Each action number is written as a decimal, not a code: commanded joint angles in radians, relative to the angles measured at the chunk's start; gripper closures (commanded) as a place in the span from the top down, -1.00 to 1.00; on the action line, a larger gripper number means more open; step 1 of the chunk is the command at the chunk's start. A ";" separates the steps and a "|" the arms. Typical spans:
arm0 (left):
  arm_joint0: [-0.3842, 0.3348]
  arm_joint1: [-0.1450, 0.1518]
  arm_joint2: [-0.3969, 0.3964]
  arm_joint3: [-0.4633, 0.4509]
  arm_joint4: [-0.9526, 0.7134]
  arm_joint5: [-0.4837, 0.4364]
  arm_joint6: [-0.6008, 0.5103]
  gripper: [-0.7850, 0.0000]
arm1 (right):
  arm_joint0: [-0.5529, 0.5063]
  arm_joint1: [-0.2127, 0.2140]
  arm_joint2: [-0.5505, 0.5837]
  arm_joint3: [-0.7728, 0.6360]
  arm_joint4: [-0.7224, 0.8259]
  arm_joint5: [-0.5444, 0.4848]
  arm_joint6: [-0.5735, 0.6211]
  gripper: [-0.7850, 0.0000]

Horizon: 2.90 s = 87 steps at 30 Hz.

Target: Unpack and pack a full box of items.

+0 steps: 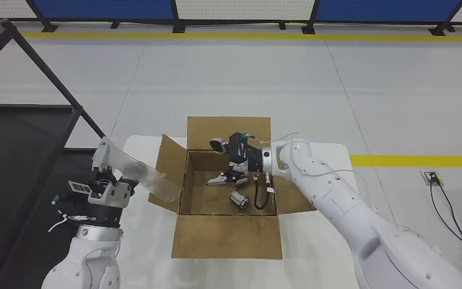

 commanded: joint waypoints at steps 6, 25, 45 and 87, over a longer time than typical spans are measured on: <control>-0.008 -0.002 0.037 -0.005 -0.033 -0.041 0.041 1.00 | -0.033 0.055 -0.102 -0.133 0.039 0.000 -0.124 1.00; -0.060 -0.001 0.117 0.065 -0.019 -0.164 0.091 1.00 | -0.025 0.198 -0.198 -0.445 0.858 0.000 0.442 -0.68; -0.078 0.007 0.120 0.087 -0.045 -0.196 0.048 1.00 | -0.003 0.180 -0.134 -0.421 1.310 0.000 0.966 -0.49; -0.103 0.022 0.077 0.143 -0.068 -0.270 0.093 1.00 | -0.143 0.173 0.326 -0.381 0.824 0.000 0.933 -1.00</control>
